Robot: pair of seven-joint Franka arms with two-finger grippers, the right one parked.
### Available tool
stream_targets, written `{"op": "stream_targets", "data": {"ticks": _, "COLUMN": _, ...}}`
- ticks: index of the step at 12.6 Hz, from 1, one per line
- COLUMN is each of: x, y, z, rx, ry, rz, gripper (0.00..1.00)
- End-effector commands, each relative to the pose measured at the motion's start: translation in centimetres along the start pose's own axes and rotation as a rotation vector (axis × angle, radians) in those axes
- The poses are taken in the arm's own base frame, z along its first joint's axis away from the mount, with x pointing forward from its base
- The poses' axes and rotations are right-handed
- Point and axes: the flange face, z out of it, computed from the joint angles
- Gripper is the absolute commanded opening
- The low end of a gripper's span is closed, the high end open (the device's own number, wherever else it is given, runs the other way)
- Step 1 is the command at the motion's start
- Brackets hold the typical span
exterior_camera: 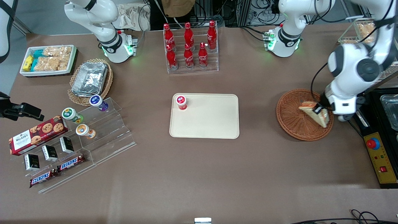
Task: Place sandwich from basket to tray
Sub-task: 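Lift the sandwich and carry it with the left gripper over the tray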
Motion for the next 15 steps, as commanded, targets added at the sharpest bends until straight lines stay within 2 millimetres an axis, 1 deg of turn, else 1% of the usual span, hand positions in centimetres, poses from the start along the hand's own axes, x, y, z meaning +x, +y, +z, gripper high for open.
{"op": "stream_targets", "data": {"ticks": 1, "x": 1.3, "y": 1.4, "z": -8.4, "rx": 0.030, "ry": -0.008, "rz": 0.082, "gripper": 0.00}}
{"op": "stream_targets", "data": {"ticks": 3, "x": 1.2, "y": 1.2, "z": -12.4, "rx": 0.014, "ry": -0.009, "rz": 0.160, "gripper": 0.00}}
{"op": "stream_targets", "data": {"ticks": 5, "x": -1.0, "y": 2.9, "z": -16.3, "rx": -0.032, "ry": -0.010, "rz": 0.269, "gripper": 0.00}}
{"op": "stream_targets", "data": {"ticks": 6, "x": -2.6, "y": 4.1, "z": -17.4, "rx": -0.032, "ry": -0.007, "rz": 0.327, "gripper": 0.00}}
{"op": "stream_targets", "data": {"ticks": 8, "x": -7.2, "y": 7.7, "z": -19.0, "rx": -0.049, "ry": 0.017, "rz": 0.436, "gripper": 0.00}}
{"op": "stream_targets", "data": {"ticks": 9, "x": -10.1, "y": 9.8, "z": -19.9, "rx": -0.062, "ry": 0.036, "rz": 0.503, "gripper": 0.00}}
{"op": "stream_targets", "data": {"ticks": 11, "x": -15.0, "y": 13.2, "z": -19.8, "rx": -0.074, "ry": 0.044, "rz": 0.608, "gripper": 0.00}}
{"op": "stream_targets", "data": {"ticks": 12, "x": -17.4, "y": 15.1, "z": -19.2, "rx": -0.086, "ry": 0.046, "rz": 0.655, "gripper": 0.00}}
{"op": "stream_targets", "data": {"ticks": 13, "x": -19.3, "y": 16.6, "z": -18.1, "rx": -0.097, "ry": 0.045, "rz": 0.692, "gripper": 0.01}}
{"op": "stream_targets", "data": {"ticks": 14, "x": -20.8, "y": 18.1, "z": -16.5, "rx": -0.121, "ry": 0.051, "rz": 0.726, "gripper": 0.00}}
{"op": "stream_targets", "data": {"ticks": 15, "x": -23.0, "y": 19.1, "z": -14.1, "rx": -0.137, "ry": 0.061, "rz": 0.765, "gripper": 0.00}}
